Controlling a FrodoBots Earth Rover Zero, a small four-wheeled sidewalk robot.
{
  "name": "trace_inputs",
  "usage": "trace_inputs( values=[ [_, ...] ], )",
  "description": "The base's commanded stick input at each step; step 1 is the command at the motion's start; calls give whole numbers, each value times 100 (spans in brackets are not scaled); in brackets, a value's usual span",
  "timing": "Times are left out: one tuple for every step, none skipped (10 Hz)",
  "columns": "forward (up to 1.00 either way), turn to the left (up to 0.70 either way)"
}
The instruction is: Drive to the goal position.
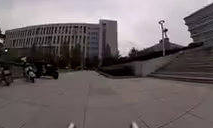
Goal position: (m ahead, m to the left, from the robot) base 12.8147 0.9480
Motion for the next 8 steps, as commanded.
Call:
trace_inputs(
  values=[
    [70, 0],
    [70, 0],
    [70, 0],
    [70, 0],
    [70, 0],
    [70, 0],
    [70, 0],
    [70, 0]
  ],
)
